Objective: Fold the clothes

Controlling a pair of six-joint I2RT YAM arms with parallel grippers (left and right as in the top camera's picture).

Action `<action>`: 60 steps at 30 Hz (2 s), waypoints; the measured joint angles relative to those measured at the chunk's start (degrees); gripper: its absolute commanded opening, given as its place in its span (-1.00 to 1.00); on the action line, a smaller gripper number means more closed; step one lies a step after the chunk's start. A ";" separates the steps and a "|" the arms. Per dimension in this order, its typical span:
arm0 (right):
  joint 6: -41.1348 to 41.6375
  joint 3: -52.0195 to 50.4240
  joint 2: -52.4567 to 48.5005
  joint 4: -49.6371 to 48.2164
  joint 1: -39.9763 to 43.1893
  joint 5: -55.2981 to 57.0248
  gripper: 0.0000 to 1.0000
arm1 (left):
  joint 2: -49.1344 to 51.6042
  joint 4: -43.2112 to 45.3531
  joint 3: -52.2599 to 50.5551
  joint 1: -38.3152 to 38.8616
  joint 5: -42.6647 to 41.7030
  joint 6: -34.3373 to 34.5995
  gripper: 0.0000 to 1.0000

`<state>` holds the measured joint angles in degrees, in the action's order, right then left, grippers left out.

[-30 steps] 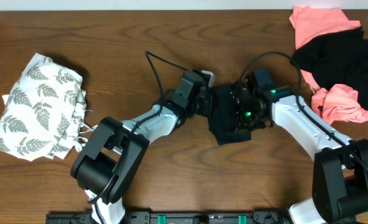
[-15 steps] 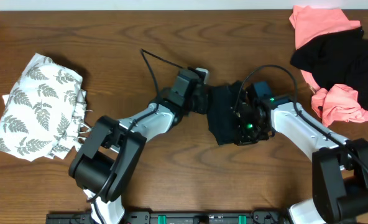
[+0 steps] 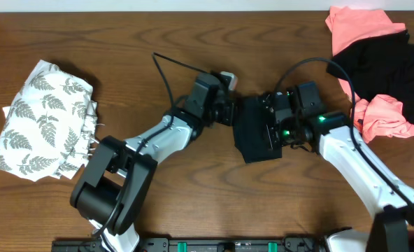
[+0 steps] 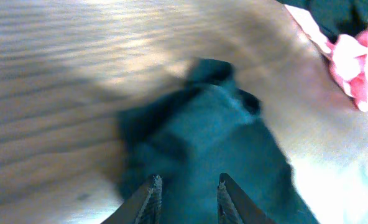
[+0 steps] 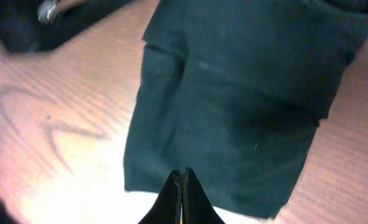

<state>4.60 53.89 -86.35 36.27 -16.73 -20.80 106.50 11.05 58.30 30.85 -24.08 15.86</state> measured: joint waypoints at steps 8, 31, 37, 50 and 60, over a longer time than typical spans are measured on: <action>1.27 0.00 -11.32 -4.76 0.00 1.25 -0.97 | 1.92 0.48 0.00 3.39 2.19 0.52 -0.37; 0.55 0.66 -14.43 9.16 -1.77 5.35 -0.97 | 1.68 -1.86 4.11 -7.56 6.25 -1.60 -0.38; 1.25 0.48 -10.45 8.04 -1.18 5.64 -0.02 | -8.68 -16.87 5.22 -6.95 6.21 -2.51 0.09; 8.07 0.46 1.77 -4.52 6.45 -0.72 -0.30 | -2.49 -24.94 5.22 -8.20 3.10 17.00 0.52; 20.11 0.46 -9.40 -20.72 4.48 -0.20 -0.97 | 0.61 -18.53 5.07 -11.19 -5.07 22.32 0.52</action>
<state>24.71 54.35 -95.74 15.55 -12.25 -20.99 107.11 -7.49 63.37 19.66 -29.15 38.17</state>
